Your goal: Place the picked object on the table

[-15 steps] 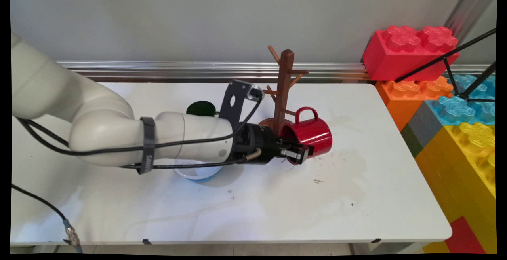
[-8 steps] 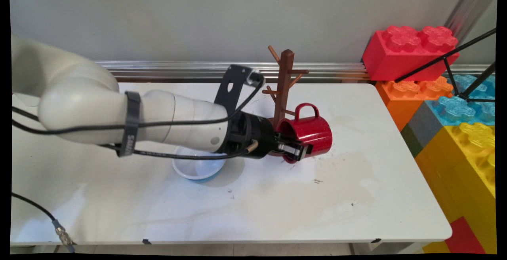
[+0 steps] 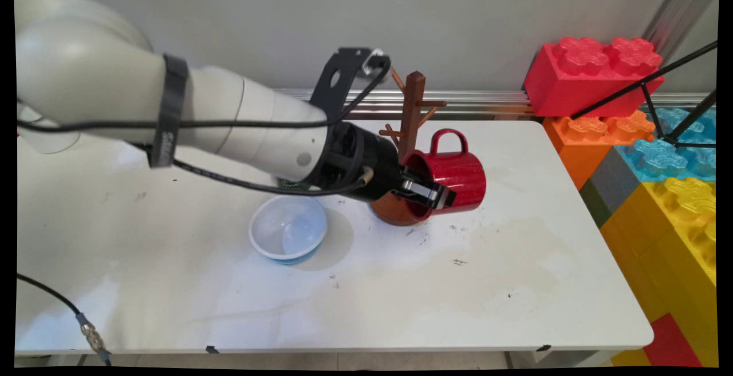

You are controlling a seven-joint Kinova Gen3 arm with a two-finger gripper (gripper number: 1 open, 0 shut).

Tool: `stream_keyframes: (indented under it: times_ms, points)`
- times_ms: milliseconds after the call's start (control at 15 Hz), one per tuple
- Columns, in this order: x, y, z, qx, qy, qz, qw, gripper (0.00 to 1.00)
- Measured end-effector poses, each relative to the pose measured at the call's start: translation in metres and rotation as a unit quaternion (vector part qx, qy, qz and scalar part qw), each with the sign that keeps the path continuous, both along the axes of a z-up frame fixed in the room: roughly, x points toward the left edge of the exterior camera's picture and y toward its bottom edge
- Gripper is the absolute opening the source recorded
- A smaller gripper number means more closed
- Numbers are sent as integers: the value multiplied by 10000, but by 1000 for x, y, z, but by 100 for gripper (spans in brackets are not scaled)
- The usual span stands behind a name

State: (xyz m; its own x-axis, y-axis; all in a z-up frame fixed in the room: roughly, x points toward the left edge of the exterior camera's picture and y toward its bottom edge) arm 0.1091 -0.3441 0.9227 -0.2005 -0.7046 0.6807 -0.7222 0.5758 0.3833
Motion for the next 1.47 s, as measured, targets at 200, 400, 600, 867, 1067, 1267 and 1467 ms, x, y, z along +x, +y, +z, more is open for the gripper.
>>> stream_keyframes:
  times_ms: [200,400,600,867,1067,1267,1467]
  points:
    - [1,-3,19,72,-85,-100,9999,0]
    - [2,-6,36,128,-190,-173,9996,0]
    - [5,-8,56,207,-362,-295,9987,0]
    - [10,-9,71,269,-712,-501,9958,0]
    - [10,-10,75,295,-989,-679,9923,0]
    - [7,-11,73,363,-1405,-901,9853,0]
    - [0,-14,65,469,-1851,-1085,9756,0]
